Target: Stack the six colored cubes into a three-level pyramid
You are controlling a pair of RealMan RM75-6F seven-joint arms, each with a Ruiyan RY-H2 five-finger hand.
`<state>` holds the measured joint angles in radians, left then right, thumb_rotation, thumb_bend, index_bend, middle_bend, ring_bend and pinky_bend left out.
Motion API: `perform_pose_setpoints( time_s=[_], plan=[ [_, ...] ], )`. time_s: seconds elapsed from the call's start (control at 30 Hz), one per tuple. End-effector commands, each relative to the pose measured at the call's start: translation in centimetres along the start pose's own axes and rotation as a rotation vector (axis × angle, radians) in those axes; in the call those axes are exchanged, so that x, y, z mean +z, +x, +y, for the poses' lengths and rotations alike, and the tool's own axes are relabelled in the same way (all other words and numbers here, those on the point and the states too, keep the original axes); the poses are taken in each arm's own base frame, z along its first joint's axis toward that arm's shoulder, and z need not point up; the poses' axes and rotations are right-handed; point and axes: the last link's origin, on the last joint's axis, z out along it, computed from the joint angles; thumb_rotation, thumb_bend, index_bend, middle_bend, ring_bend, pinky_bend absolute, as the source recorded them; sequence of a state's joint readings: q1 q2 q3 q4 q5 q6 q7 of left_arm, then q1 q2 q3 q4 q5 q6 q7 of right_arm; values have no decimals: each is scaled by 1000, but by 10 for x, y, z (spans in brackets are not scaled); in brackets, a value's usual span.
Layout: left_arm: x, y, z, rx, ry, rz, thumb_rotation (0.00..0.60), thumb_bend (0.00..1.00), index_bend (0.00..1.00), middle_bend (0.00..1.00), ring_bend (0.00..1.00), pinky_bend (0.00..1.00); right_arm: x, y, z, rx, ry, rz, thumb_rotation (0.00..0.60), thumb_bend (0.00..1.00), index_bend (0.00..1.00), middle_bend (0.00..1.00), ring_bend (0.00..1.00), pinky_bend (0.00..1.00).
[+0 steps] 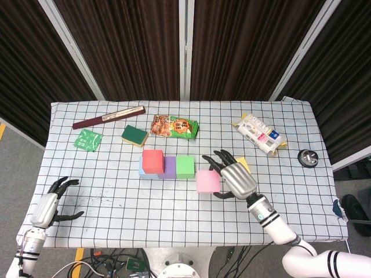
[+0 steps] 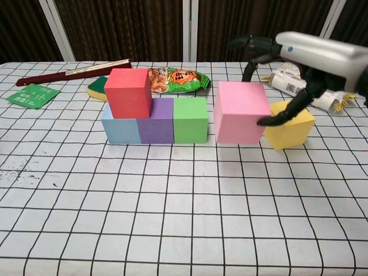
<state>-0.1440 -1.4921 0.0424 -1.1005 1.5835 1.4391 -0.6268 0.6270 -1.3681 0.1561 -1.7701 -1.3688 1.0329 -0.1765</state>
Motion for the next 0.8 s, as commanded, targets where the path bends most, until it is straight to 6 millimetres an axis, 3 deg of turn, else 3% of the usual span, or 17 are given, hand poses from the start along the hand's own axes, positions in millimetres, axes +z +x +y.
perform_pose_setpoints(
  time_s=[0.03, 0.43, 0.8],
  plan=[
    [0, 0, 0, 4, -2, 2, 600, 0, 192, 218, 62, 92, 24, 16, -7, -29, 16, 0, 600, 144, 0, 425, 5, 0],
    [1, -1, 1, 11, -5, -3, 600, 0, 192, 218, 62, 92, 101, 27, -19, -28, 11, -96, 600, 123, 0, 424, 5, 0],
    [2, 1, 1, -6, -4, 5, 600, 0, 192, 219, 62, 92, 132, 27, -34, -13, 1, -138, 600, 124, 0, 425, 5, 0]
  ],
)
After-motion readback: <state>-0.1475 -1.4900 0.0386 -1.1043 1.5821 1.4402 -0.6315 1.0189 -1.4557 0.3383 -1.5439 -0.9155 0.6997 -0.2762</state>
